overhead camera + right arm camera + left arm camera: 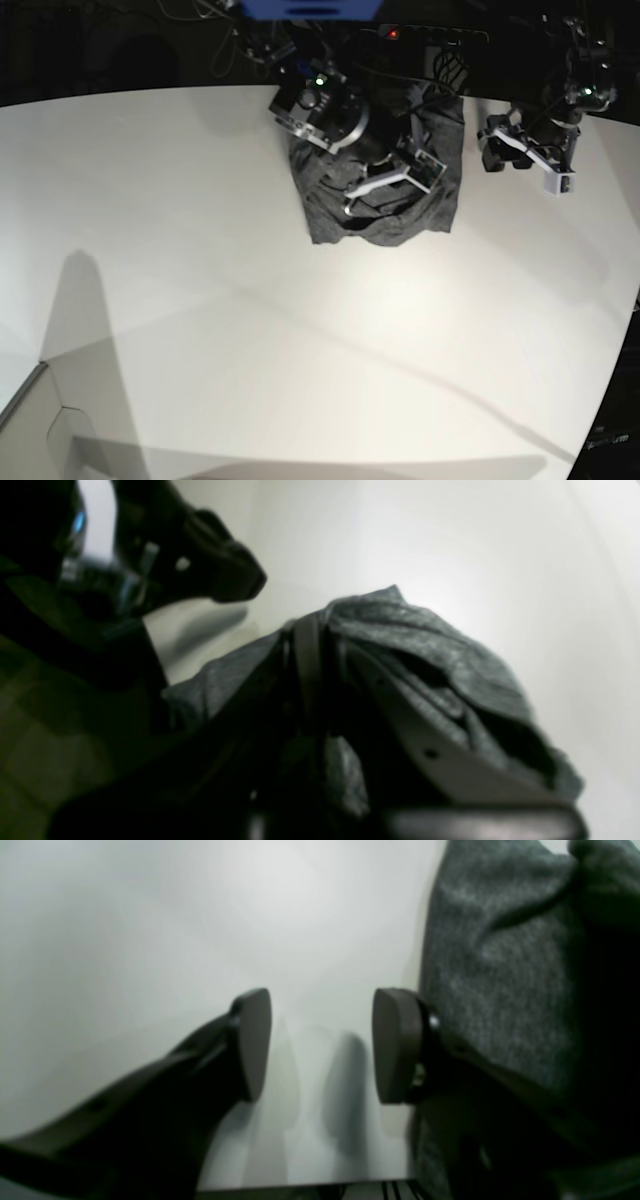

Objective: Layout the t-shirt on the table in an organized manner, then fold the t-shirt properly
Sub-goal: 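Fold the grasped end with the right gripper over toward the left gripper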

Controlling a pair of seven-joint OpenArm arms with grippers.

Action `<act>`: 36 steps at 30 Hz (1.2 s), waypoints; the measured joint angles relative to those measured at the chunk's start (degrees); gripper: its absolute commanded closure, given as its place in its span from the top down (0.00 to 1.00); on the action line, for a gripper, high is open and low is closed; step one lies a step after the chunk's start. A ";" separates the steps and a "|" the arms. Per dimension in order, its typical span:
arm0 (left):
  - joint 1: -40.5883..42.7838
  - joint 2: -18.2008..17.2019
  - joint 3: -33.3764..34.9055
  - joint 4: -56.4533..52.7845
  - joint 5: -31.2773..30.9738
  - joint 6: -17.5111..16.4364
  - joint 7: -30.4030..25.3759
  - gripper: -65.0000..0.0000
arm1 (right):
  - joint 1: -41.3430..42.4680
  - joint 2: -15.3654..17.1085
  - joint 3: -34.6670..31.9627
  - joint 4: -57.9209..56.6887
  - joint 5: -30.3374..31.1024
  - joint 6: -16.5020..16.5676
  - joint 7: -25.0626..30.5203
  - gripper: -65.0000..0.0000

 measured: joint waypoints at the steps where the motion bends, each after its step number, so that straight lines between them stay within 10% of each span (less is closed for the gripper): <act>1: -0.04 -0.13 0.94 0.00 0.00 -0.02 0.02 0.49 | 0.59 0.00 0.00 0.00 0.00 0.00 0.00 0.00; 18: 0.13 -0.39 4.59 0.00 0.37 -0.09 -0.35 0.49 | 7.32 0.48 -8.68 -11.54 3.72 -0.39 11.39 0.00; 36: 2.21 -0.48 -3.41 3.10 -0.26 0.04 5.97 0.49 | 9.25 0.17 -8.79 -13.38 3.21 -0.17 11.43 0.00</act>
